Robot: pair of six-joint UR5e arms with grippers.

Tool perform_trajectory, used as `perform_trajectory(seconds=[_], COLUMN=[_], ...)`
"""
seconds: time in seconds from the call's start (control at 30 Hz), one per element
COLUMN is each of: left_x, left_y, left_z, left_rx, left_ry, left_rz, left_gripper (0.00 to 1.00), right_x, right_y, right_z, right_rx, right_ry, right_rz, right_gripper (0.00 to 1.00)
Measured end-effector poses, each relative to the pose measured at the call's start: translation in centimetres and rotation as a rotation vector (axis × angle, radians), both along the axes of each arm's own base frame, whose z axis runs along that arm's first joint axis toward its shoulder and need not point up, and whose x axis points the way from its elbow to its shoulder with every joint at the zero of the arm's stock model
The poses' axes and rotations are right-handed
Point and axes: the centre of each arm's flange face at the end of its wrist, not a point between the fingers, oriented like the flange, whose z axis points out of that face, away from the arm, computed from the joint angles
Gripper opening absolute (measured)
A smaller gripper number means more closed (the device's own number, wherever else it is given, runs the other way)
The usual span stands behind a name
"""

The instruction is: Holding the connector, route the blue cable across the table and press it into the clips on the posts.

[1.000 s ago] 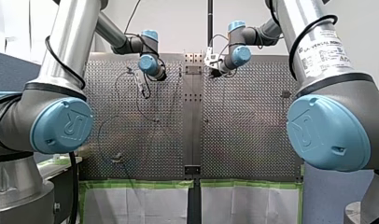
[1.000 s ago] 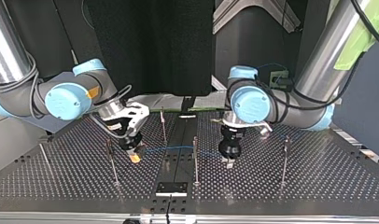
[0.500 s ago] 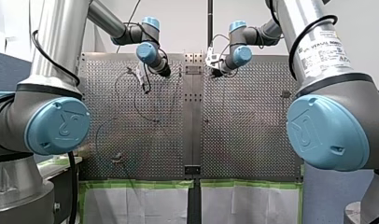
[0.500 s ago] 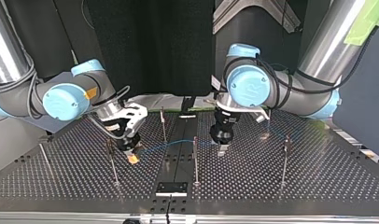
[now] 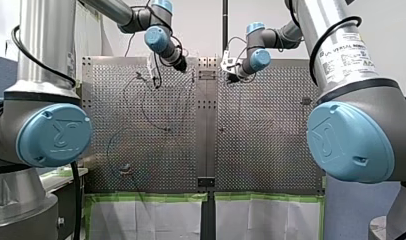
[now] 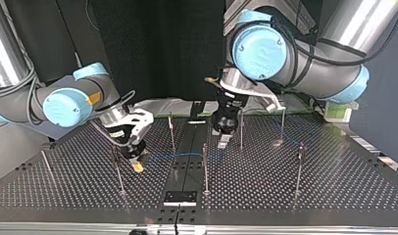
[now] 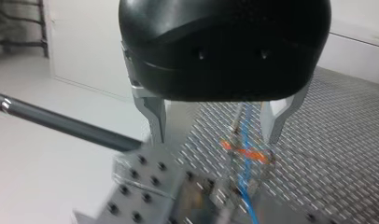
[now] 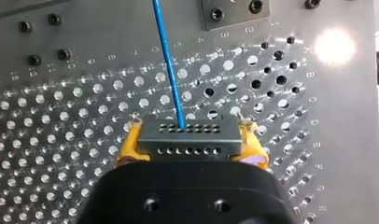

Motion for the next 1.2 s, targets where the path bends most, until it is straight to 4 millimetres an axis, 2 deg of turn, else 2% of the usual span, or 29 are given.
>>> perform_trajectory(seconds=[0.2,0.57,0.9,1.03,1.2], left_x=[0.2,0.6,-0.3,0.1,1.2], left_y=[-2.5,-8.2,-12.3,-12.9,-12.7], left_z=[0.6,0.0,0.1,-0.3,0.5], left_rx=[-0.003,0.018,0.058,0.087,0.089], left_ry=[-0.038,-0.040,-0.039,-0.030,-0.044], left_rz=[-0.002,-0.003,-0.005,0.013,0.058], left_gripper=[1.00,1.00,1.00,1.00,1.00], right_x=[-0.1,-0.7,-1.0,-1.0,-1.0], right_y=[-0.1,-0.6,-0.9,-0.9,-0.9], right_z=[0.4,0.5,0.4,0.4,0.4], right_rx=[-0.006,-0.007,-0.006,-0.005,-0.007], right_ry=[-0.003,-0.003,-0.002,-0.002,-0.002], right_rz=[-0.001,-0.020,-0.030,-0.030,-0.030], right_gripper=[0.00,0.00,0.00,0.00,0.00])
